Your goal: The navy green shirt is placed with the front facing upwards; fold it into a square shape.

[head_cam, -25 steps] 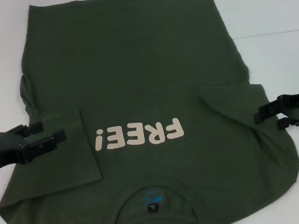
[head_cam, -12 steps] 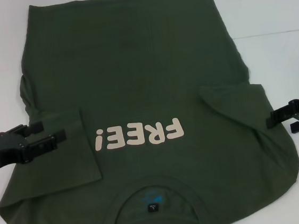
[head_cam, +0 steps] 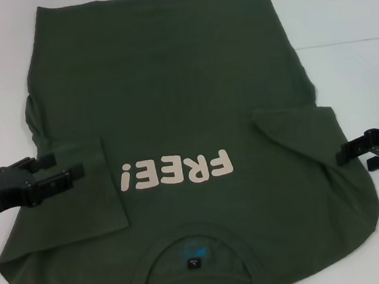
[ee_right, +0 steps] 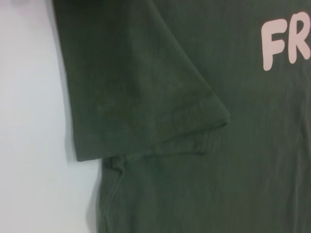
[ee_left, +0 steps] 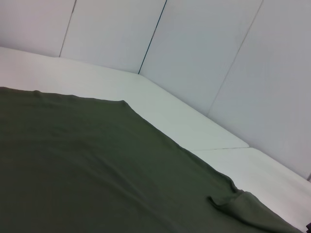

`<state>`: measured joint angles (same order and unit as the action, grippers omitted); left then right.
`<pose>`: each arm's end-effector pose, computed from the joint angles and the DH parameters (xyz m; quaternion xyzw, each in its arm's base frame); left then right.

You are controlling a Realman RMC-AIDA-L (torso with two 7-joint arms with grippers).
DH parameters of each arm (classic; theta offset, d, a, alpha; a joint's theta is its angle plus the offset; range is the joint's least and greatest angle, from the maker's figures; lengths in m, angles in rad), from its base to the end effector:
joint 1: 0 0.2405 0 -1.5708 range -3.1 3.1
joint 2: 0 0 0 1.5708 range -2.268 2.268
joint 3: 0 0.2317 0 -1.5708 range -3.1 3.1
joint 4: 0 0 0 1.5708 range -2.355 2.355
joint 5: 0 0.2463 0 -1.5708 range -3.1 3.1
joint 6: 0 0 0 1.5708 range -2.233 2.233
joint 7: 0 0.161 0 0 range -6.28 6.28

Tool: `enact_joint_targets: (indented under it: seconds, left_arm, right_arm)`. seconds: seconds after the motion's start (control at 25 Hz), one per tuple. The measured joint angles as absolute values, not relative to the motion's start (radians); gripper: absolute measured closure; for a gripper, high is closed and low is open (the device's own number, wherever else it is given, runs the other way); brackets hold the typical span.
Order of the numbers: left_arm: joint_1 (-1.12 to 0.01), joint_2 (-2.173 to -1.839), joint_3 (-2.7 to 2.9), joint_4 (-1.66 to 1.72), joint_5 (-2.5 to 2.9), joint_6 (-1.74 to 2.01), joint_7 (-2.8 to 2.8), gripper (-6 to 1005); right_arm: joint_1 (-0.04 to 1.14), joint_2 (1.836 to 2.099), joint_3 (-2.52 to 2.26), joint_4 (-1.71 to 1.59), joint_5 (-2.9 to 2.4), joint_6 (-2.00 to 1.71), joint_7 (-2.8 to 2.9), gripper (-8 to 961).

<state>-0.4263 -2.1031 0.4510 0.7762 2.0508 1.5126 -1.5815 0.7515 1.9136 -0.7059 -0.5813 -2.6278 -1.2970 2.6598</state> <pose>-0.3137 0.3438 0.0482 -0.8604 -0.3608 -0.2688 0.2393 0.3136 0.4135 0.0429 -0.7062 0.6776 -0.0103 0.2051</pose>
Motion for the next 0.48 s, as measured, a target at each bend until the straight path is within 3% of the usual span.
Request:
enact_joint_targets:
  seconds: [0.48]
  left_arm:
    - [-0.428,-2.102,0.451,0.776,2.051,1.515,-1.583,138]
  right_arm:
    - [0.756,1.916,-0.709,-0.581,-2.623,-1.297,2.660,159]
